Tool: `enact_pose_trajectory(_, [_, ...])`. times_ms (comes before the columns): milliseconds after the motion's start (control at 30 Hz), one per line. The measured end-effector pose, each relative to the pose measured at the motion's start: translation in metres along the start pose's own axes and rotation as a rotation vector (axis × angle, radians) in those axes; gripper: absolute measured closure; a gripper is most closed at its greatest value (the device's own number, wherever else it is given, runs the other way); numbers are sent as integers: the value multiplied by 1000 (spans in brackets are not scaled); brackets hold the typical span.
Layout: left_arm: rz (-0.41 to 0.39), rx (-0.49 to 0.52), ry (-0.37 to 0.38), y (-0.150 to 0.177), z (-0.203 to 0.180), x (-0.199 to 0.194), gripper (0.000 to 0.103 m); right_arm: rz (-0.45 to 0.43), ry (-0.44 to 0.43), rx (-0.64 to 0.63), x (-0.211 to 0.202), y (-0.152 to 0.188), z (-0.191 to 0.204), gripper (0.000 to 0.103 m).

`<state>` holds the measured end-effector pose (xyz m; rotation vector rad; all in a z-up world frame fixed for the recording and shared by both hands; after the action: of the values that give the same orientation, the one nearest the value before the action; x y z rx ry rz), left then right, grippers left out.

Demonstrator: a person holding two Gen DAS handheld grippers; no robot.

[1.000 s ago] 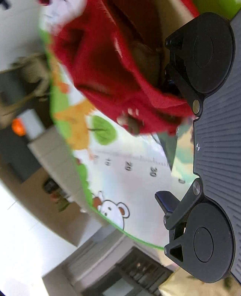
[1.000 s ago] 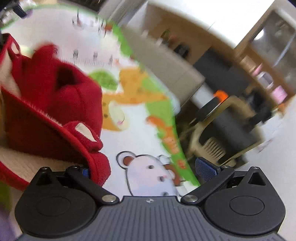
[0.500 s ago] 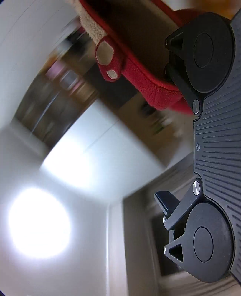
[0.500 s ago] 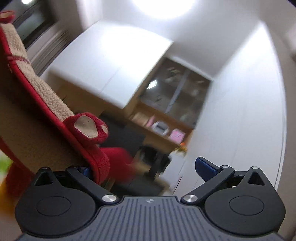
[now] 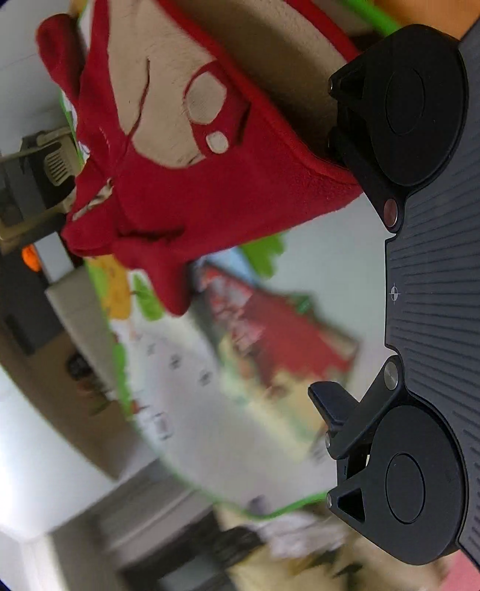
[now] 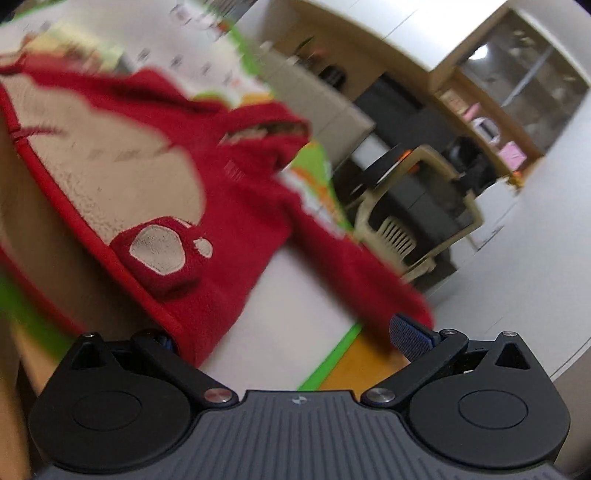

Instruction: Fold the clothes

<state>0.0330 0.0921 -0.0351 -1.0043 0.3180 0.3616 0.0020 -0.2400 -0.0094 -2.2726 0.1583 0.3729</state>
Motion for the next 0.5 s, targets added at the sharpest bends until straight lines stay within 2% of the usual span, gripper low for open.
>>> enact_pose_trajectory(100, [23, 1, 72, 1, -1, -13, 0, 35, -26, -1, -5, 9, 0, 0])
enact_pose_trajectory(200, [30, 18, 142, 12, -4, -29, 0, 13, -90, -28, -21, 17, -7, 0])
enact_pose_trajectory(300, [31, -48, 227, 9, 8, -35, 0, -43, -157, -97, -30, 16, -17, 0])
enact_pose_trajectory(367, [20, -121, 314, 3, 14, -46, 0, -89, -199, -117, -39, 11, -25, 0])
enact_pose_trajectory(433, [-24, -213, 392, -5, 31, -55, 0, -157, -281, -11, -53, 1, -41, 0])
enact_pose_trajectory(500, [-86, -298, 438, -16, 51, -66, 0, -224, -363, 122, -65, -11, -60, 0])
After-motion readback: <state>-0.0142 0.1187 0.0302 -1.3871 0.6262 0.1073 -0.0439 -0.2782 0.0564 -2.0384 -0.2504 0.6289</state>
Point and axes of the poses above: each gripper's, at about its wrist camera, not at the fingertips, and x roughly the way its jaws point, z to its left, y to its underside, the point moved 2 cm from there along x, roughly the way its jaws point, and after that the axes turned 9 degrees about -z, right-handed, at the moved point
